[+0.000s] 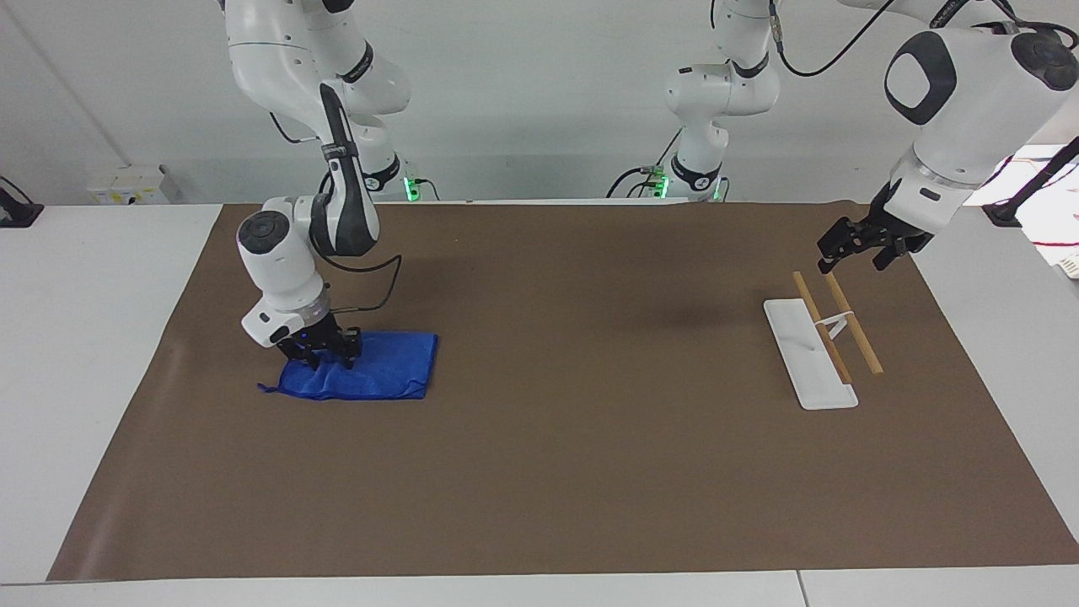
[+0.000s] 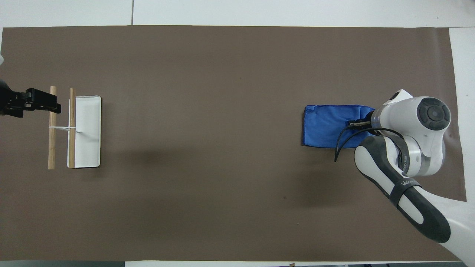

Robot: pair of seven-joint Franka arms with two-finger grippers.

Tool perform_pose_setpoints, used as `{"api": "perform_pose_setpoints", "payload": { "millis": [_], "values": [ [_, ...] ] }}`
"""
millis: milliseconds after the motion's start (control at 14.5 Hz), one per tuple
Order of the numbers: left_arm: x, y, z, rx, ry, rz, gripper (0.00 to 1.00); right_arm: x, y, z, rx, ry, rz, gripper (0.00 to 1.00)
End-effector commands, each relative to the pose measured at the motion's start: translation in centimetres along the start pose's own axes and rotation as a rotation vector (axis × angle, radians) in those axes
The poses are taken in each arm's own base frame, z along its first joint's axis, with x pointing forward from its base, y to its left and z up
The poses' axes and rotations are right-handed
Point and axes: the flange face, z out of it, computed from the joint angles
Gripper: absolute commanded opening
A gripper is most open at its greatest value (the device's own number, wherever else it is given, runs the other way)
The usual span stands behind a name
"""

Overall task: Right arm passes towel to left arm to hang
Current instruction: 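Reach the right gripper down to the blue towel and grasp it, then lift the towel with the right gripper toward the table center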

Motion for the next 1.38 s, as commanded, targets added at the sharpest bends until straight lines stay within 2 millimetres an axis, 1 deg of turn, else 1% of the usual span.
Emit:
{"api": "perform_pose_setpoints", "payload": {
  "millis": [0,69,138,207,276,414,552,621,690,759,828,897,966,1034,1103,1172,1310],
  "values": [
    [-0.3,-0.2,-0.6,0.016,0.013,0.005,1.0,0.0,-0.3,0.4,0.017,-0.005,0.026,0.0],
    [-0.3,-0.2,-0.6,0.016,0.013,0.005,1.0,0.2,-0.4,0.1,0.017,-0.011,0.024,0.0],
    [-0.3,-0.2,-0.6,0.016,0.013,0.005,1.0,0.9,-0.7,-0.7,0.019,-0.02,0.02,0.0],
    [-0.3,-0.2,-0.6,0.016,0.013,0.005,1.0,1.6,-1.2,-1.9,0.021,-0.04,0.013,0.0],
    [-0.3,-0.2,-0.6,0.016,0.013,0.005,1.0,2.8,-1.7,-3.6,0.023,-0.052,0.015,0.0],
    [-0.3,-0.2,-0.6,0.017,0.013,0.006,1.0,4.5,-3.1,-6.3,0.027,-0.054,0.022,0.0],
    [-0.3,-0.2,-0.6,0.016,0.013,0.005,1.0,6.0,-5.5,-9.4,0.039,-0.042,0.021,0.0],
    [-0.3,-0.2,-0.6,0.016,0.013,0.005,1.0,6.7,-6.4,-10.7,0.043,-0.033,0.045,0.0],
    [-0.3,-0.1,-0.6,0.018,0.013,0.004,1.0,7.3,-8.0,-12.1,0.054,-0.018,0.071,0.0],
    [-0.3,0.2,-0.6,0.016,0.013,0.008,1.0,7.9,-9.8,-13.6,0.091,-0.002,0.118,0.0],
    [-0.3,0.5,-0.4,0.016,0.006,0.011,1.0,8.5,-11.1,-15.2,0.16,0.009,0.195,0.0],
    [-0.5,0.5,-0.5,0.016,0.005,0.013,1.0,8.9,-11.8,-16.3,0.227,0.01,0.257,0.0],
    [-0.5,0.5,-0.2,0.016,0.002,0.013,1.0,9.3,-12.9,-17.7,0.296,0.014,0.292,0.0],
    [-0.8,0.5,0.1,0.015,0.003,0.012,1.0,9.5,-13.9,-18.6,0.346,0.013,0.325,0.0],
    [-0.7,0.7,0.2,0.015,0.015,0.012,1.0,9.4,-15.7,-19.4,0.394,0.006,0.356,0.0],
    [-0.7,1.0,0.1,0.015,0.023,0.017,1.0,9.6,-16.9,-20.2,0.444,0.001,0.404,0.0],
    [-0.7,1.1,0.2,0.015,0.015,0.017,1.0,9.9,-20.1,-21.3,0.539,-0.026,0.496,0.0]
  ]
}}
